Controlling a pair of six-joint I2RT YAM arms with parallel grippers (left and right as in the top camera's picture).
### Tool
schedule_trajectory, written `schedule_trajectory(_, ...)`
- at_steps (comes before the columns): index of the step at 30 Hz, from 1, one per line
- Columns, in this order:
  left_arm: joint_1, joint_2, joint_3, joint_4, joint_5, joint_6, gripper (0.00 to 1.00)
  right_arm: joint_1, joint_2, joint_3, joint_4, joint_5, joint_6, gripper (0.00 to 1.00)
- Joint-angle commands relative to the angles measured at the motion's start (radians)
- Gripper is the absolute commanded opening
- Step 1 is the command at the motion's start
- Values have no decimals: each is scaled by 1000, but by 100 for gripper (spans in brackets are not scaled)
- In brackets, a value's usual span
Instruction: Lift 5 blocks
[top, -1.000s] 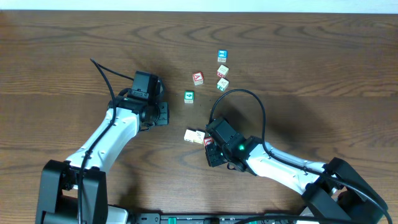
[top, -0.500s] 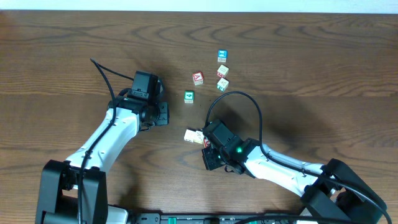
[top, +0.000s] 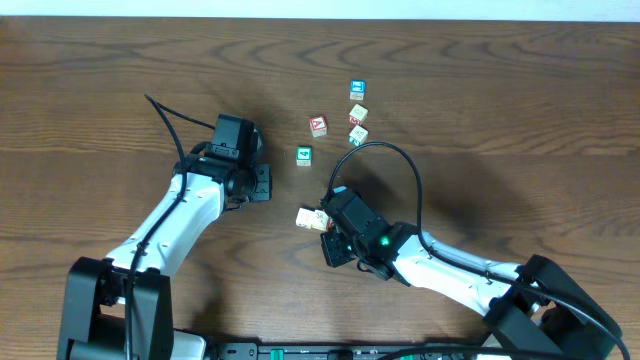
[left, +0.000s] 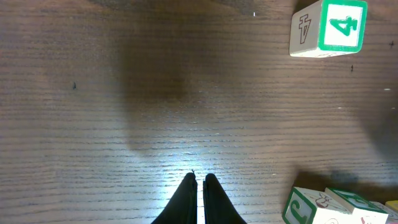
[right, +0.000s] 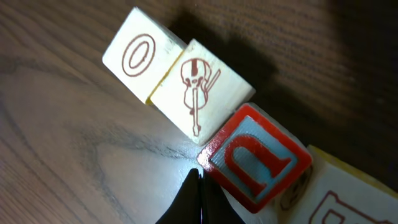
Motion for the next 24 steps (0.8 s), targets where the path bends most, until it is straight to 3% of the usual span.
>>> schedule_trajectory(1, 0, 5, 10, -8, -9, -13, 7, 3, 18, -8, 10, 41, -18, 1)
schedule_trajectory(10, 0, 5, 10, -8, -9, -13, 7, 3, 18, -8, 19, 50, -18, 1)
schedule_trajectory(24, 0, 5, 10, -10, -9, -13, 7, 3, 18, -8, -98, 51, -33, 1)
